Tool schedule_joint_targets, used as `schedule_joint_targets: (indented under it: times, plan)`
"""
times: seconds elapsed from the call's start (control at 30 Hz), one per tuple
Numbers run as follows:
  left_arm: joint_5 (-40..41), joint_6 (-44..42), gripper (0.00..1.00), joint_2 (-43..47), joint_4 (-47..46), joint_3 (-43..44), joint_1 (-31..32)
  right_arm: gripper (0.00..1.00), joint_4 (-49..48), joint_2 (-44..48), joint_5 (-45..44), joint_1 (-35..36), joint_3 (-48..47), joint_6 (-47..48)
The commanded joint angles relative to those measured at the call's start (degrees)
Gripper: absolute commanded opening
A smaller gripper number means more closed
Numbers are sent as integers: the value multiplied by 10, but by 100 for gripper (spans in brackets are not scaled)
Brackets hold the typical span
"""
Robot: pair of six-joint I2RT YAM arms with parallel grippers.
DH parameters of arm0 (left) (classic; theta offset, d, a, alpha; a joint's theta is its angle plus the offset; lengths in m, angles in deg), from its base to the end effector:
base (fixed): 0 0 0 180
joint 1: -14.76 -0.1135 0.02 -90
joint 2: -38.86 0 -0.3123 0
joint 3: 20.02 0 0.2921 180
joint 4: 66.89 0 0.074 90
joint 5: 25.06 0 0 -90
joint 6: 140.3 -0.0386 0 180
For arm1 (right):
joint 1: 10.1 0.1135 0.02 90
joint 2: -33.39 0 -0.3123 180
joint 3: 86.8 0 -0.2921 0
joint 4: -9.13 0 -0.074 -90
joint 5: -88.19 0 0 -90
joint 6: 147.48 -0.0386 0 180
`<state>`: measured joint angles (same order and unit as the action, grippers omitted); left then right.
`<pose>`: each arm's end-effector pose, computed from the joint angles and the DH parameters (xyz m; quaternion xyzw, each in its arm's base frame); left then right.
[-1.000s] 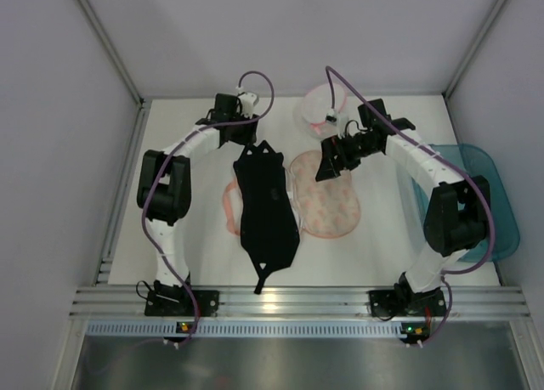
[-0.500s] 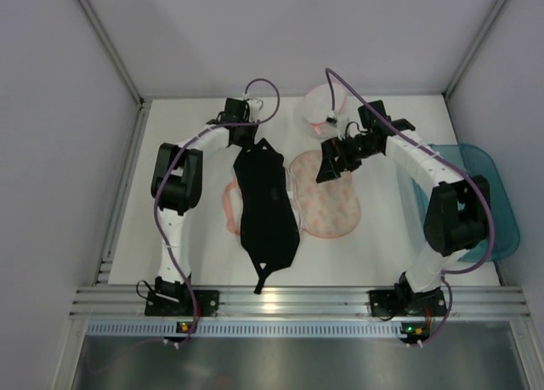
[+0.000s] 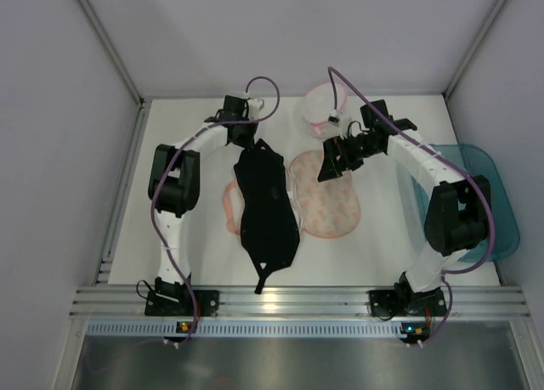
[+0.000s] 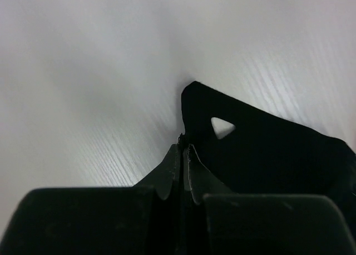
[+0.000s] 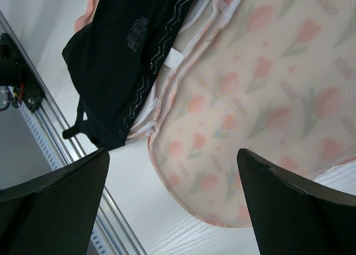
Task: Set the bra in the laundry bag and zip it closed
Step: Adjust the bra in the laundry bag.
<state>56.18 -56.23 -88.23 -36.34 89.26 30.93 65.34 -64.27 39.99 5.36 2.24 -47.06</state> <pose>0.5371 -0.1619 0.1895 0.2053 0.9095 -0.1027 0.3466 0.3773 0.1310 0.2974 -0.2848 0.8664 0.3561 0.2033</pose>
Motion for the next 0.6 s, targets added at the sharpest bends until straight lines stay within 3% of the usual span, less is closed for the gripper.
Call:
schedule_joint_targets:
  times: [0.0,0.23,0.57]
  plan:
    - [-55,4,0,104,6,-16,3,99,-6,27,8,-5,4,5]
    - [-66,-43,0,227,-23,-143,26,99,-6,39,14,-5,10,5]
    - [-130,-72,0,325,-29,-305,41,100,6,42,20,-6,7,14]
